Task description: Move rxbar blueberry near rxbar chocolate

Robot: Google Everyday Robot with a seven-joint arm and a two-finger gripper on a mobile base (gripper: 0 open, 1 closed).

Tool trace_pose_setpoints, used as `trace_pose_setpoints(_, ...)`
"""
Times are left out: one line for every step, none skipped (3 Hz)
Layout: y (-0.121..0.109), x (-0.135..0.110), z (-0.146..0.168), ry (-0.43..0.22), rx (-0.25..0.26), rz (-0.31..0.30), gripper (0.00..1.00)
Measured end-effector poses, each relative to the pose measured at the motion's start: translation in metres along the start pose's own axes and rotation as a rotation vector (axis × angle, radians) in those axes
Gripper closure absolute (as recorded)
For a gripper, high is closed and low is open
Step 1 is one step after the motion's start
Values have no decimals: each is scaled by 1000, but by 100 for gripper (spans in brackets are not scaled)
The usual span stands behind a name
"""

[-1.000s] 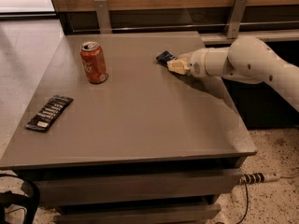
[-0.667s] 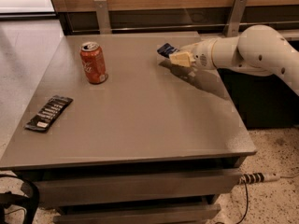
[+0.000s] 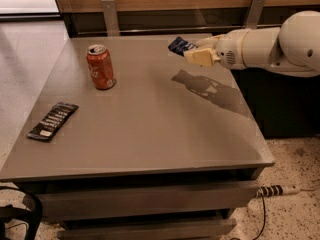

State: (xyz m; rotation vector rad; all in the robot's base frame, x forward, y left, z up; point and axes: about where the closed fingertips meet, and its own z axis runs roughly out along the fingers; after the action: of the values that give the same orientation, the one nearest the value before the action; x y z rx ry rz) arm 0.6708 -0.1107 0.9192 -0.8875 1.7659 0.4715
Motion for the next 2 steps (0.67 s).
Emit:
trace_pose_setpoints(53, -20, -21, -37, -43, -57, 100)
trace_pose_setpoints(94, -32, -24, -62, -89, -96, 100)
